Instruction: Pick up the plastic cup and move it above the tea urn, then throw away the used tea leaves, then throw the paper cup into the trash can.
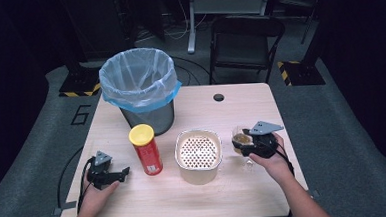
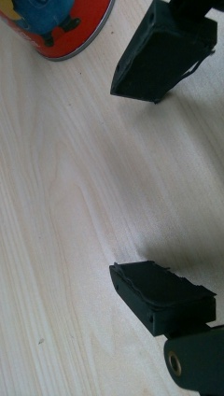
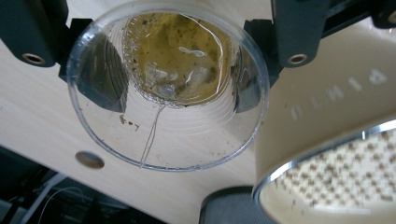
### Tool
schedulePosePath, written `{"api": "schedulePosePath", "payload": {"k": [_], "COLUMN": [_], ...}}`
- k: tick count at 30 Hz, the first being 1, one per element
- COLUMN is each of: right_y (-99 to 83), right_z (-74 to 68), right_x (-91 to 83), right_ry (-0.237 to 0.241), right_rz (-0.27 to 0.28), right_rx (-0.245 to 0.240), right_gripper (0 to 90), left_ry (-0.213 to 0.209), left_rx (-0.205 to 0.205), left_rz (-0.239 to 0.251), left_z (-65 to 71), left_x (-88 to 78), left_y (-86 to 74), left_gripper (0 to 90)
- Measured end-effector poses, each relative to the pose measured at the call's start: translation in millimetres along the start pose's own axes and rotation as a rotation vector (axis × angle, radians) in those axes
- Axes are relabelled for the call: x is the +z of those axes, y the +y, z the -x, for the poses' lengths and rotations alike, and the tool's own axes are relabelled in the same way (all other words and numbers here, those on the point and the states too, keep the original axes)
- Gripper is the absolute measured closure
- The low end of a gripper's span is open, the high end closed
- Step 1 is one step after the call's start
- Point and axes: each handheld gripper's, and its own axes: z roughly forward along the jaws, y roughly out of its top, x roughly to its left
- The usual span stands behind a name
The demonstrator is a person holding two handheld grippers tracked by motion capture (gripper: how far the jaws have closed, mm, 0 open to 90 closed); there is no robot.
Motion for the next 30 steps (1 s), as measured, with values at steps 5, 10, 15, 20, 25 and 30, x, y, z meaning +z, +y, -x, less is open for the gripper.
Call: {"api": "schedulePosePath", "payload": {"k": [5, 10, 15, 20, 25, 30], "right_y": [12.8, 21.5, 28.6, 44.2, 56.5, 65.5], "right_z": [8.1, 12.6, 12.2, 12.9, 14.8, 15.3], "right_x": [-0.3, 1.2, 3.4, 11.0, 19.2, 26.7], "right_ry": [0.008, 0.013, 0.033, 0.044, 0.029, 0.023], "right_rz": [0.021, 0.027, 0.026, 0.041, 0.054, 0.055], "right_rx": [0.001, 0.002, -0.017, -0.049, -0.079, -0.113], "right_gripper": [35.8, 35.7, 35.7, 35.7, 36.0, 36.1], "left_ry": [0.001, 0.001, 0.001, 0.001, 0.001, 0.0], "left_rx": [0.001, 0.0, 0.0, 0.0, 0.0, 0.0], "left_rz": [0.0, 0.0, 0.0, 0.0, 0.0, 0.0], "left_z": [0.0, 0.1, 0.1, 0.1, 0.1, 0.0], "left_x": [0.0, 0.0, 0.0, 0.0, 0.0, 0.0], "left_y": [0.0, 0.0, 0.0, 0.0, 0.0, 0.0], "left_gripper": [11.9, 11.9, 11.9, 11.9, 11.9, 11.9]}}
